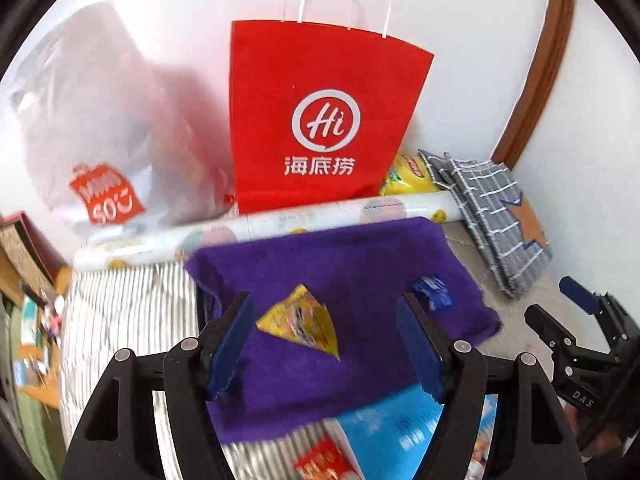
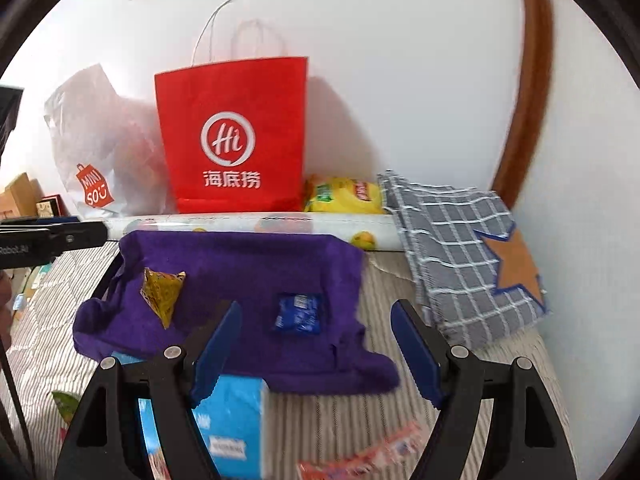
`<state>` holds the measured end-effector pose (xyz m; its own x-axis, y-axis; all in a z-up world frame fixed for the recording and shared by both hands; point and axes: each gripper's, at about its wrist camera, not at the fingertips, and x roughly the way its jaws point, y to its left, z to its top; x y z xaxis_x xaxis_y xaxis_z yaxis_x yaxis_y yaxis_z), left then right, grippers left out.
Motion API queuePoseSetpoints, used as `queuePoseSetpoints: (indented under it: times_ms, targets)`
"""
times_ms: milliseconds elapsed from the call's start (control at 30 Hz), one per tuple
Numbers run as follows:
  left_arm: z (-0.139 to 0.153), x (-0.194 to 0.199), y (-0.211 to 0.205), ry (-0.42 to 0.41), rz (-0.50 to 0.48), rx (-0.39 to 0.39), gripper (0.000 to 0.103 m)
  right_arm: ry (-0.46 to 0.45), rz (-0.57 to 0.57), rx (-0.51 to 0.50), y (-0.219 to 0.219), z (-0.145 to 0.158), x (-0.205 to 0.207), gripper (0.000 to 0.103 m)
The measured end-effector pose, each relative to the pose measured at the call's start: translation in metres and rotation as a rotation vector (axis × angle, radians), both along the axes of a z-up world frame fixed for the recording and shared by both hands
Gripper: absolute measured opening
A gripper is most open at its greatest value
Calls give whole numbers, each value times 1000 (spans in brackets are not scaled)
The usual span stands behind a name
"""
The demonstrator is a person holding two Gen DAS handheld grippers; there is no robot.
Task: Organize snacks
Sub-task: 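Release the yellow bag and blue packet onto the purple towel, then grasp the pink stick packet with the right gripper while the left grasps the green chip bag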
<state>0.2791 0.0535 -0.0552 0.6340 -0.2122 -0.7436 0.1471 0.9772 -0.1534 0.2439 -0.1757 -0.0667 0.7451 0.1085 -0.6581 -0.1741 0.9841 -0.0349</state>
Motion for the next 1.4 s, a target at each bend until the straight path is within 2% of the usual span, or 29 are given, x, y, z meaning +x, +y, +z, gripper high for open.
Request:
queuePoseSetpoints:
  times_ms: [67,200,467,567,700,833,1033,1233,1400]
  targets:
    - [0,-14,1,21,-15,-22,73,7,-19,10,-8,2,-11,76]
    - [-2,-46,0,27,8,22,73,52,-21,38,-22,3,-34,76]
    - [-3,-93,3,57,57,52,73,48,-58,64,-42,7,-79,76]
    - [-5,-105,10,64,91,57,77,52,-73,59,-51,5,-91,76]
    - [-10,-120,22,67,138,45,80,57,-83,55,-64,-1,-100,76]
    - [-19,-131,30,85,154,29,80,84,-105,60,-78,-20,-109,76]
    - [-32,-138,28,93,149,35,80,203,-104,178,-86,-67,-99,76]
    - [-40,-138,35,109,147,39,80,249,-107,220,-77,-103,-75,76]
    - [-47,-137,49,126,166,25,80,276,-149,279,-75,-116,-51,75]
